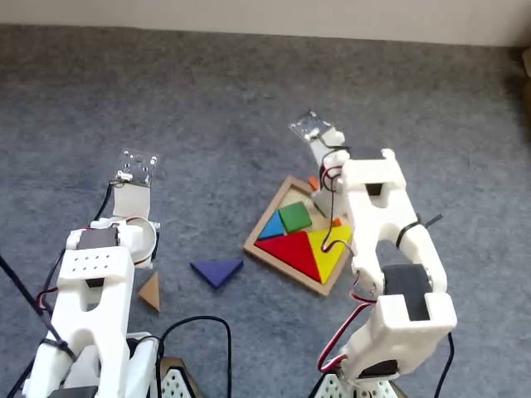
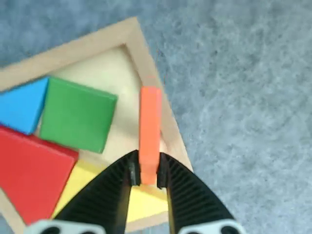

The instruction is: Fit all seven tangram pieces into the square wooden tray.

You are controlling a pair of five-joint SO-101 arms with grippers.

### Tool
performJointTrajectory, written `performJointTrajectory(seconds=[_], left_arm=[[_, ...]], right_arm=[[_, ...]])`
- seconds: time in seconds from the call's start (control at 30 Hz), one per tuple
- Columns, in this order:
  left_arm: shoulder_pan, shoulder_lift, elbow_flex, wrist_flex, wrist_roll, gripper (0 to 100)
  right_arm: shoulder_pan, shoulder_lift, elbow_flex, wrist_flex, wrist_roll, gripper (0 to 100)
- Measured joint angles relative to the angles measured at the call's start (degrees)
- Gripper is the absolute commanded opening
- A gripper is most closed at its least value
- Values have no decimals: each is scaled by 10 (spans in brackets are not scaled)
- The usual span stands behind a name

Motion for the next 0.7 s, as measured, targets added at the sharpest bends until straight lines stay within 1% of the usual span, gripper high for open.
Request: performJointTrajectory(seconds=[0.23,0.53,0.7], left_arm=[[0,0,3,0,0,7],[0,0,3,0,-1,7],[0,0,3,0,-1,7]], right_arm=[[4,1,-71,106,72,8],[4,1,-102,178,174,8],[4,1,-102,186,229,8]])
